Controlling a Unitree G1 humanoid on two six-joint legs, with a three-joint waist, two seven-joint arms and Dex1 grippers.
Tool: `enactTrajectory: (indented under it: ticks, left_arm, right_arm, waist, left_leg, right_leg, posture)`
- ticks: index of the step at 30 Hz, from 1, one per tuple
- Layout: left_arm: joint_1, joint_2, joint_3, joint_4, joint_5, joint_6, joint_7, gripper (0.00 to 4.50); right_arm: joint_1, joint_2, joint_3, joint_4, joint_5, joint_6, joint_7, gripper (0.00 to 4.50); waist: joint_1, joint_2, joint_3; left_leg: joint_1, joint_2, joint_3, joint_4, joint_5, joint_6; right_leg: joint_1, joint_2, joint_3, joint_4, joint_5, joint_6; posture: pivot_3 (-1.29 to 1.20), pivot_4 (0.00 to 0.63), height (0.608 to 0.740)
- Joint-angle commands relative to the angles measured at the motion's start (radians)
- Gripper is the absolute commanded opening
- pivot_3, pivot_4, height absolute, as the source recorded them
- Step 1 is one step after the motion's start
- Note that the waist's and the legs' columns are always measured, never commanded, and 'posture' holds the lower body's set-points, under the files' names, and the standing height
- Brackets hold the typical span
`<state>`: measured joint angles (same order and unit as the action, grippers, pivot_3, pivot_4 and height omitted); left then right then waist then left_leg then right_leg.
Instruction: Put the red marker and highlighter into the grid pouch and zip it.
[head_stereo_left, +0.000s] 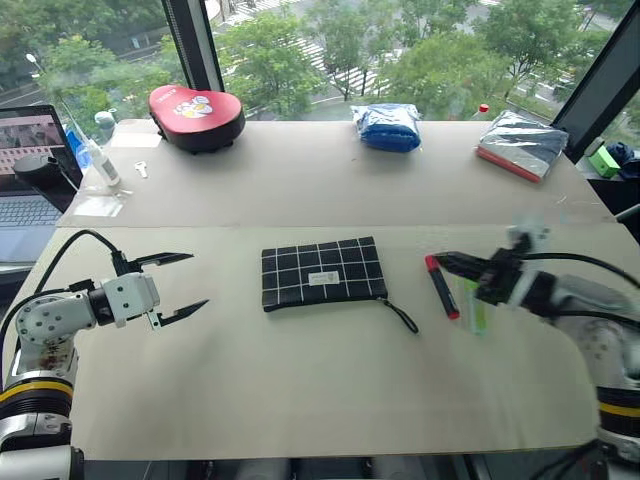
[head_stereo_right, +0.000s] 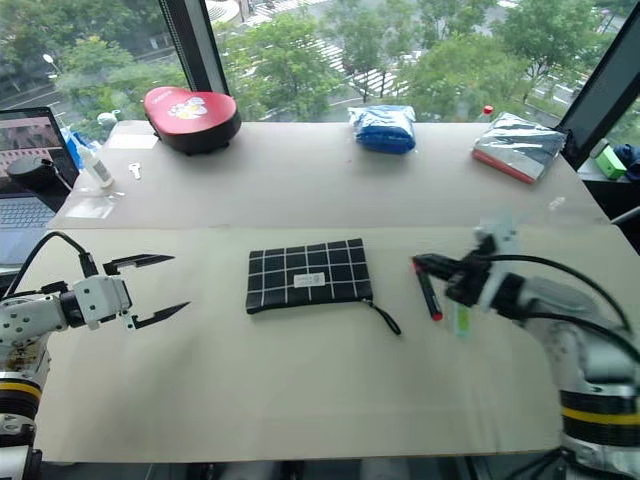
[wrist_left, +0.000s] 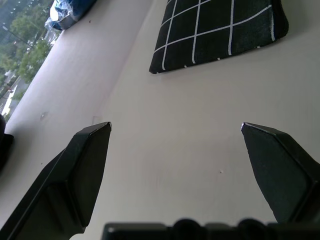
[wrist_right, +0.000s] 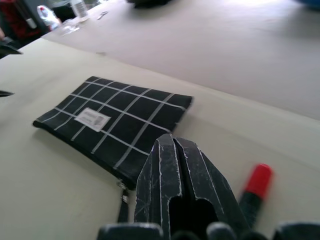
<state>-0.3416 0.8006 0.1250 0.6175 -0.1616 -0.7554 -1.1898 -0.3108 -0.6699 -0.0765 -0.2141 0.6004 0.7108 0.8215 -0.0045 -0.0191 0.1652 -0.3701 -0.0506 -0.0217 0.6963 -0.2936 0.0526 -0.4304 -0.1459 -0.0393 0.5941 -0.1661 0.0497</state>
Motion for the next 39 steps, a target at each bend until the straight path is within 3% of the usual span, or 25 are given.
enactTrajectory:
  ticks: [1, 8, 15, 26, 39]
  left_arm:
    - [-0.037, -0.003, -0.020, 0.021, -0.011, -0.025, -0.004, 4.50]
    - [-0.055, -0.019, -0.039, 0.025, -0.022, -0.025, 0.008, 4.50]
    - [-0.042, -0.025, -0.034, 0.015, -0.033, -0.013, 0.016, 4.50]
    - [-0.024, -0.028, -0.034, -0.011, -0.043, 0.000, 0.033, 4.50]
    - [-0.028, -0.030, -0.039, -0.017, -0.043, 0.007, 0.040, 4.50]
  right_arm:
    - [-0.076, 0.040, 0.155, -0.023, -0.112, -0.053, -0.010, 0.06]
    - [-0.163, 0.043, 0.338, 0.081, -0.293, -0.114, 0.026, 0.06]
    - [-0.153, -0.016, 0.240, 0.037, -0.123, -0.067, 0.237, 0.06]
    - [-0.193, 0.064, 0.338, 0.222, -0.313, -0.109, 0.136, 0.06]
    - [-0.241, 0.029, 0.303, 0.314, -0.340, -0.162, 0.213, 0.06]
  waist:
    - [0.002, 0.000, 0.000]
    - [0.000, 0.000, 0.000]
    - [-0.007, 0.000, 0.000]
    - [-0.010, 0.000, 0.000]
    - [-0.008, 0.000, 0.000]
  left_leg:
    - [-0.001, -0.001, 0.000, 0.000, 0.000, 0.000]
    - [-0.009, -0.004, 0.000, 0.002, 0.005, -0.008]
    - [-0.012, -0.004, 0.000, 0.002, 0.005, -0.007]
    - [-0.012, -0.004, 0.000, 0.002, 0.005, -0.007]
    - [-0.011, -0.004, 0.000, 0.003, 0.005, -0.008]
  right_leg:
    - [-0.001, 0.000, 0.000, 0.000, 0.000, 0.000]
    - [-0.008, -0.001, 0.000, 0.002, 0.000, 0.000]
    - [-0.009, 0.000, -0.001, 0.001, 0.001, 0.001]
    - [-0.010, 0.000, -0.001, 0.002, 0.001, 0.001]
    - [-0.009, 0.000, -0.001, 0.002, 0.001, 0.001]
  posture:
    - [0.00, 0.150, 0.740]
    - [0.00, 0.150, 0.740]
    - [0.00, 0.150, 0.740]
    - [0.00, 0.150, 0.740]
    - [0.00, 0.150, 0.740]
